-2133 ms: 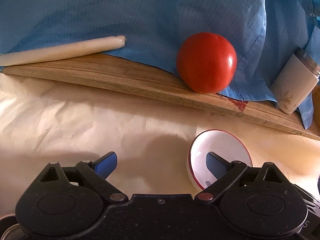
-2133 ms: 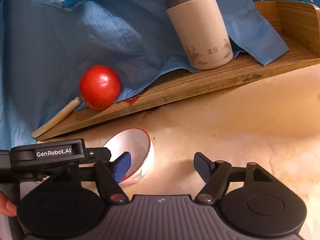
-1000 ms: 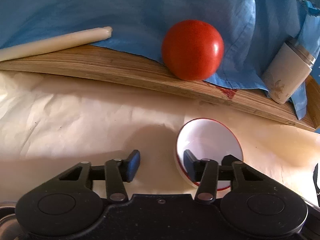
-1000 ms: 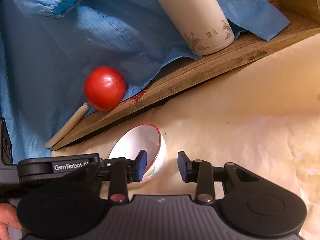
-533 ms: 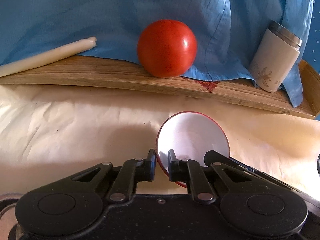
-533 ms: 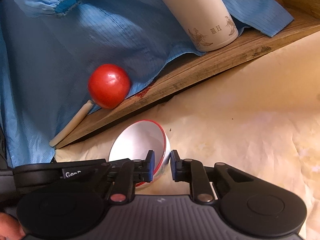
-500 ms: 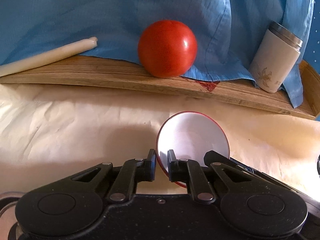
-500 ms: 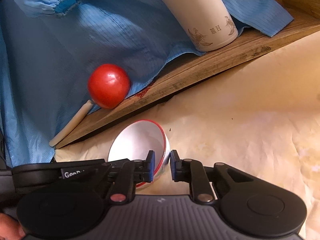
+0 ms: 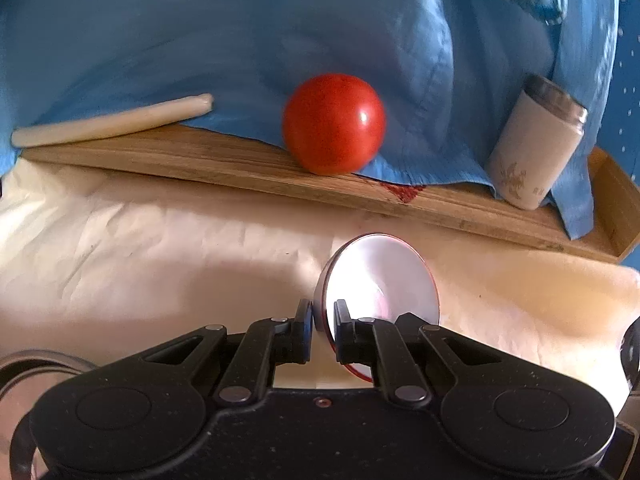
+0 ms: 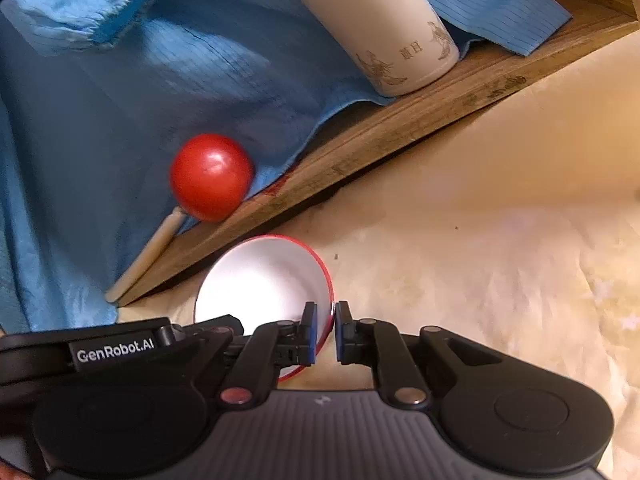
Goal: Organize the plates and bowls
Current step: 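Lift the small bowl with both grippers and carry it to the stack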
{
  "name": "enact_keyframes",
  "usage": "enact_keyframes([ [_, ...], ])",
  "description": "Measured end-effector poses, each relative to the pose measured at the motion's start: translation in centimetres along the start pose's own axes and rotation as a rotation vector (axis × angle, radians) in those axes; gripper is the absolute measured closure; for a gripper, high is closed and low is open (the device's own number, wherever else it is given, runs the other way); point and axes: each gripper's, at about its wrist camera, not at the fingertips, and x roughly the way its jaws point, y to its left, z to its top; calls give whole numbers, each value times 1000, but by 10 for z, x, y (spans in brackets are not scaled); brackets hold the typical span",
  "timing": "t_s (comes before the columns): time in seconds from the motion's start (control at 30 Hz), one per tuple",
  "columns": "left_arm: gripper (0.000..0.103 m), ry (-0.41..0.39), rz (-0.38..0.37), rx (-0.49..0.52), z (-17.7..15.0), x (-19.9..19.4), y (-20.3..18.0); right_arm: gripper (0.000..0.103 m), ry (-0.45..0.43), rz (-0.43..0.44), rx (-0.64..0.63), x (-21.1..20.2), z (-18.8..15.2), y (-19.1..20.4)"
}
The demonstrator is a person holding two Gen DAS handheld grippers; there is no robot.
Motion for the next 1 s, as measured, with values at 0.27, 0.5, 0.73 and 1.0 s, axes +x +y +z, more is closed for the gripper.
enact_keyframes([
  [0.27, 93, -74, -36, -75, -8, -19, 23, 93, -51, 108, -29, -13, -2, 7],
  [0.5, 93, -171, -73, -109, -16, -45, 40, 93, -128, 170, -120, -23, -9, 28],
  [0.73, 94, -237, -117, -127, -22, -69, 68, 93, -170, 190, -224, -34, -19, 58],
  [1.0, 94, -257, -101, -168, -31, -86, 104, 93, -149, 225, -258, -33, -34, 89],
])
